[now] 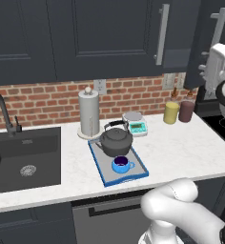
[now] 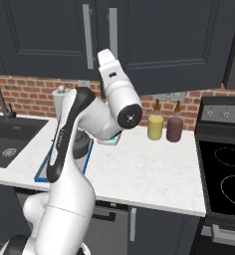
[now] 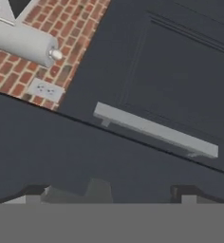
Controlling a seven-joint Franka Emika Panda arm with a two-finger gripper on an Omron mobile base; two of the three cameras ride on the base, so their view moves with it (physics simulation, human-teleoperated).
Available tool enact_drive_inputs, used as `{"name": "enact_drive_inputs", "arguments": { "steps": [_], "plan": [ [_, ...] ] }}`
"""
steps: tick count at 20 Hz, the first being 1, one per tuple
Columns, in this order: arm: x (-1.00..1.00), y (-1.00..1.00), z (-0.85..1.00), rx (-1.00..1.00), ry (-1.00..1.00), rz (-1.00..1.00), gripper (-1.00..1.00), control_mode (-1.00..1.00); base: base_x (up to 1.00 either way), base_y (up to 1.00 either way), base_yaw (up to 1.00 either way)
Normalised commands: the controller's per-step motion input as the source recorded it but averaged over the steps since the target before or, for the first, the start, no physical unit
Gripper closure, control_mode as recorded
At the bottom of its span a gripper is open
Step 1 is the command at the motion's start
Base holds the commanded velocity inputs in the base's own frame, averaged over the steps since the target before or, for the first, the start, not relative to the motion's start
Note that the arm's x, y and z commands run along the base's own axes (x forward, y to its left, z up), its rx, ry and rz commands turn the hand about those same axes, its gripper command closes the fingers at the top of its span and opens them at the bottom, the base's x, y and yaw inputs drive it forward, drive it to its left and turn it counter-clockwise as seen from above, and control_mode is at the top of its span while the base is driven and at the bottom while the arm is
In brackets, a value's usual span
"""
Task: Pick the kettle from the counter and place it on the tray. Then pick the mug from the cabinet and place it on the tray. Then close the cabinet doors.
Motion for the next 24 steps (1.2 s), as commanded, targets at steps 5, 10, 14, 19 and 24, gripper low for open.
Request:
{"name": "enact_drive_inputs", "arguments": {
  "steps": [5, 10, 14, 19, 24],
  "plan": [
    [0.97, 0.02, -0.17, 0.0, 0.02, 0.0, -1.0, -1.0, 0.0, 0.0, 0.0],
    [0.77, 0.02, -0.17, 0.0, 0.09, 0.0, -1.0, -1.0, 0.0, 0.0, 0.0],
    [0.8, 0.0, -0.15, 0.0, 0.14, -0.04, -1.0, -1.0, 0.0, 0.0, 0.0],
    [0.65, 0.0, -0.02, 0.0, 0.14, -0.08, -1.0, -1.0, 0.0, 0.0, 0.0],
    [0.49, -0.05, -0.15, 0.0, 0.2, -0.08, -1.0, -1.0, 0.0, 0.0, 0.0]
  ]
}}
